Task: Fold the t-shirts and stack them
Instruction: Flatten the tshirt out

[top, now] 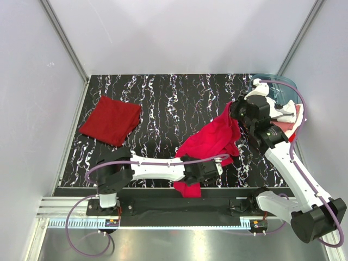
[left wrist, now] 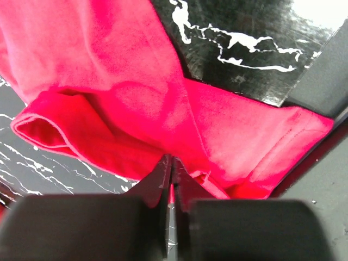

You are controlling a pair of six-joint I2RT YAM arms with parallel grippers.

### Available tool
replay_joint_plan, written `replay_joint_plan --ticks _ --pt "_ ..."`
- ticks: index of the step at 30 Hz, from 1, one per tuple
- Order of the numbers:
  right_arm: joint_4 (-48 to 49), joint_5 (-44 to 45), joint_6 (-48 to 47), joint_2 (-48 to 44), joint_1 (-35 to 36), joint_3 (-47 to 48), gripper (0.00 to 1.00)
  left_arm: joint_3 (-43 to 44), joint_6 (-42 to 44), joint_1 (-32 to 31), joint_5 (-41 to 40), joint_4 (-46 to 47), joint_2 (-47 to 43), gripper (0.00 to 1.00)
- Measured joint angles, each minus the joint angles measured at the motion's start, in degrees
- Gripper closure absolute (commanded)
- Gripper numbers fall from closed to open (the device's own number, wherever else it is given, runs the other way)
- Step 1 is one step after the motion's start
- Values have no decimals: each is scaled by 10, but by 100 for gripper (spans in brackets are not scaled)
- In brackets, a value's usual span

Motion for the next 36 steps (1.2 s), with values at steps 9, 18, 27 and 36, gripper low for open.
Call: replay_joint_plan --ticks 9,18,27,36 --pt "0 0 0 0 0 0 95 -25 -2 8 34 17 -58 91" --pt "0 0 0 4 0 0 94 -46 -1 38 100 49 -132 31" --pt "0 0 0 4 0 0 94 -43 9 21 122 42 -67 27" --pt "0 0 0 4 0 0 94 -28 10 16 119 28 -47 32"
